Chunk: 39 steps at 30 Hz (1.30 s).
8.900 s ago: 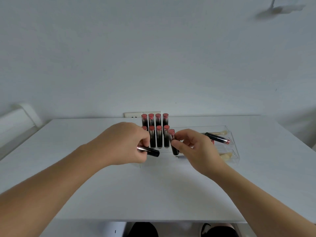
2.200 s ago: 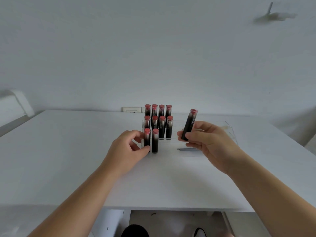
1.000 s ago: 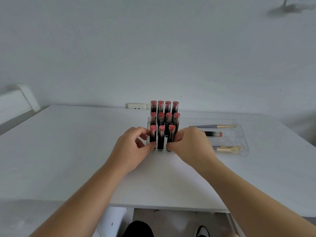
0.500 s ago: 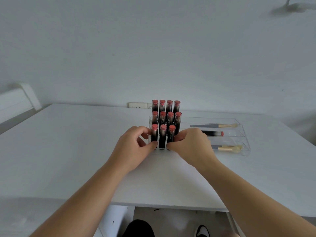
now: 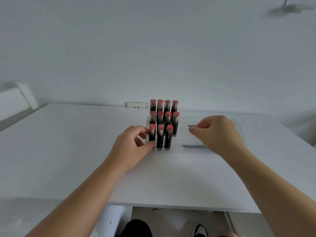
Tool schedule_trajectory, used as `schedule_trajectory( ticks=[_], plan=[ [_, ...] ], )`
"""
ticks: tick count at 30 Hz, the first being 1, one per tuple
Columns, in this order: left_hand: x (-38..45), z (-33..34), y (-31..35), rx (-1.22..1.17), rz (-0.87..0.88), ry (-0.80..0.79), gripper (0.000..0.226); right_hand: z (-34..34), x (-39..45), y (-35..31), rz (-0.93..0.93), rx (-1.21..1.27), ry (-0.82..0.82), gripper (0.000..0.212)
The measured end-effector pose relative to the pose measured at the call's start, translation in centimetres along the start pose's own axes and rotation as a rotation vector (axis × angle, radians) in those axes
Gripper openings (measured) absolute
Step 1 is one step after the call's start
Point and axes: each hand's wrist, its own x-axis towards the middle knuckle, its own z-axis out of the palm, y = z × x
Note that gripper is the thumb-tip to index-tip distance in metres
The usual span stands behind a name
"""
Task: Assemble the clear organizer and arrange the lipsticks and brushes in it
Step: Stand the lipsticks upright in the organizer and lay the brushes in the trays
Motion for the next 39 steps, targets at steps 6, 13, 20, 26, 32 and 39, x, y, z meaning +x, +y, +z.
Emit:
schedule_trajectory(
  ticks=[6,13,20,26,32,39],
  plan=[
    [0.0,0.1,0.2,0.001,-0.01,0.005,0.02,-2.6,2.3,3.0,0.138,-0.453,0.016,0.066],
    [-0.1,0.0,0.2,0.022,0.005,0.001,0.024,-1.2,2.1,2.8,0.17,-0.498,-0.014,0.078],
    [0.0,0.1,0.0,0.021,0.006,0.005,0.024,-0.2,2.4,2.5,0.224,-0.426,0.025,0.071],
    [0.0,0.1,-0.1,0.016,0.002,0.003,0.021,-0.1,2.3,2.9,0.282,-0.257,0.07,0.063],
    [0.0,0.0,0.1,0.033,0.002,-0.003,0.021,-0.5,2.1,3.6,0.34,-0.048,0.012,0.04],
    [0.0,0.0,0.1,0.024,0.003,-0.01,0.023,-1.6,1.7,3.1,0.181,0.318,0.076,0.028]
  ],
)
